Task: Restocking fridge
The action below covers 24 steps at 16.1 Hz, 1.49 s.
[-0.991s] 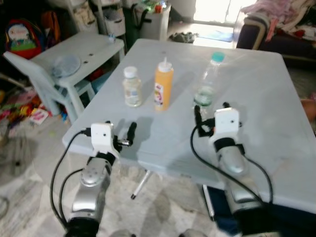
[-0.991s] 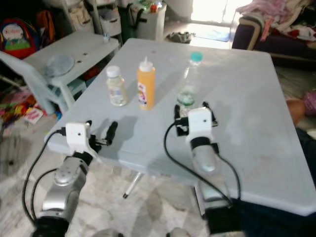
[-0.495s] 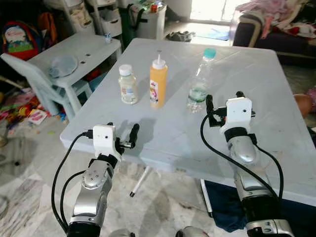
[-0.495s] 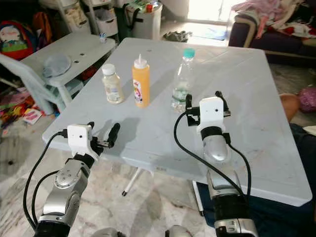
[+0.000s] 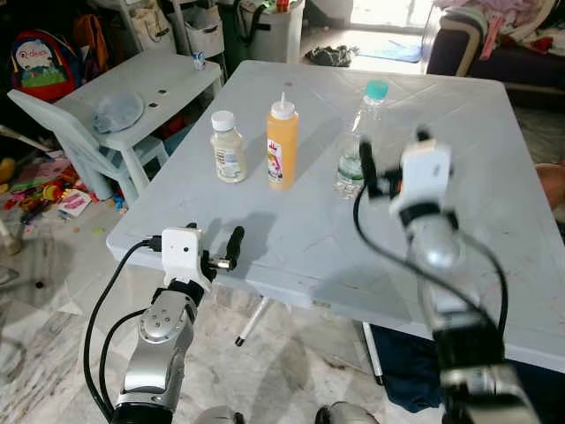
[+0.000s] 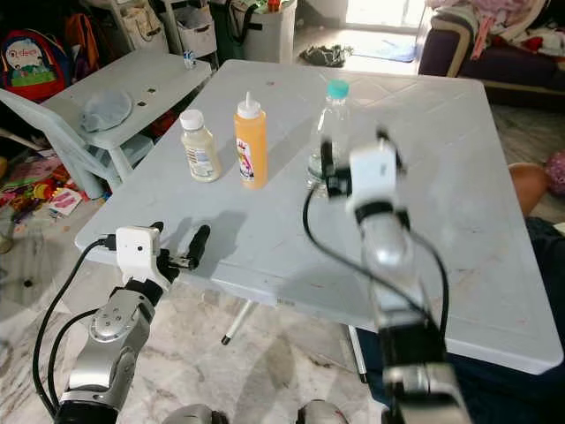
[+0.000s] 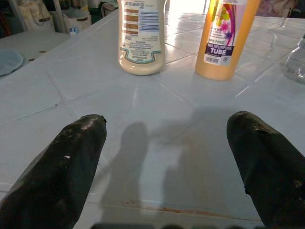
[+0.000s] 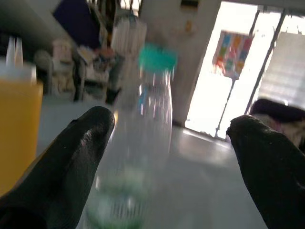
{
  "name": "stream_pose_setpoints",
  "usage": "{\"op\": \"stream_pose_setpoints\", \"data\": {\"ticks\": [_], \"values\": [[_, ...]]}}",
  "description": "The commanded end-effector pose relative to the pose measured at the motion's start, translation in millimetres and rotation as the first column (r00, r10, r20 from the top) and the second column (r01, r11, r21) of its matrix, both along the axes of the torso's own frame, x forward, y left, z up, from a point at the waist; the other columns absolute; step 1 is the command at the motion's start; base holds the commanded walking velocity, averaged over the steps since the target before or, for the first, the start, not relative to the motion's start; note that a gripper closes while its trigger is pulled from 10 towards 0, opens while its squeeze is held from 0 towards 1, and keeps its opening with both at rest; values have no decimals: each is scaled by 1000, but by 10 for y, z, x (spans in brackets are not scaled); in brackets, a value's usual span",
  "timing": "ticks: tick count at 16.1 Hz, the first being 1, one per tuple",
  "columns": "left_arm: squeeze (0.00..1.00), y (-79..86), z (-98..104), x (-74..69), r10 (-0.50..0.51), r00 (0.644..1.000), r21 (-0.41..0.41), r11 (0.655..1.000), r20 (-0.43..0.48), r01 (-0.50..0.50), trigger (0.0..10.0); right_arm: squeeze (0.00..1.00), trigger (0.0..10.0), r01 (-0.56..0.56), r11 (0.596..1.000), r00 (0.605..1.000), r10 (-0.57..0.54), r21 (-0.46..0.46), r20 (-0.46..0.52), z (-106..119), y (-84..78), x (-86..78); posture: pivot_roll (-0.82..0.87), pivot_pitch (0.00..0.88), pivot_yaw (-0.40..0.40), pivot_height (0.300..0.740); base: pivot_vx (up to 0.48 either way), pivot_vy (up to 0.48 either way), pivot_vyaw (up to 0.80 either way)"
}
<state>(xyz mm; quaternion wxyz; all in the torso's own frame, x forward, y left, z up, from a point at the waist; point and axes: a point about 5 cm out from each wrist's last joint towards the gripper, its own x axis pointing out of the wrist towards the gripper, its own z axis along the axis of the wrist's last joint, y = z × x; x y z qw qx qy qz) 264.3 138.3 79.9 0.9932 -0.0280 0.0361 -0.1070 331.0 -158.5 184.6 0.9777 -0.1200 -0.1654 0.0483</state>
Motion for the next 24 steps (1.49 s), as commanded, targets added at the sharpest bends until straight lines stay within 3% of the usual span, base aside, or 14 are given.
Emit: {"op": "stream_pose_setpoints", "data": {"ticks": [1, 6, 9, 13, 16, 17, 18, 19, 24], "values": [[0, 19, 22, -11, -8, 1000, 15, 1000, 3, 8, 10000, 0, 10000, -23, 1000, 1000, 23, 12, 22, 110, 21, 38, 60, 61, 51, 740, 0, 0, 0], [0, 20, 34, -18, -12, 1000, 23, 1000, -1, 12, 10000, 0, 10000, -43, 995, 999, 41, 92, 27, 347, 0, 158, 66, 65, 56, 740, 0, 0, 0], [0, 17, 39, -18, -19, 1000, 28, 999, -3, 19, 10000, 0, 10000, -62, 996, 998, 61, 69, 26, 430, 18, 240, 69, 69, 61, 740, 0, 0, 0], [0, 17, 52, -27, -20, 1000, 33, 999, -7, 20, 10000, 0, 10000, -73, 989, 997, 77, 129, -29, 484, 13, 378, 83, 81, 58, 740, 0, 0, 0], [0, 1, 39, -46, -23, 1000, 35, 999, -16, 23, 10000, 0, 10000, -92, 990, 994, 98, 104, -48, 523, 40, 455, 85, 81, 55, 740, 0, 0, 0], [0, -2, 39, -48, -24, 1000, 36, 999, -17, 24, 10000, 0, 4431, -103, 989, 993, 109, 103, -50, 536, 44, 470, 85, 82, 55, 740, 0, 0, 0], [0, -3, 41, -46, -24, 1000, 37, 999, -18, 25, 10000, 0, 745, -117, 988, 991, 122, 103, -53, 560, 47, 495, 85, 82, 55, 740, 0, 0, 0], [0, 4, 40, -39, -24, 1000, 41, 999, -20, 24, 10000, 0, 0, -121, 988, 990, 127, 98, -59, 587, 46, 527, 85, 83, 54, 740, 0, 0, 0], [0, -4, 36, -25, -23, 999, 44, 999, -25, 24, 10000, 0, 0, -123, 986, 986, 135, 113, -101, 628, 65, 562, 81, 77, 52, 740, 0, 0, 0]]}}
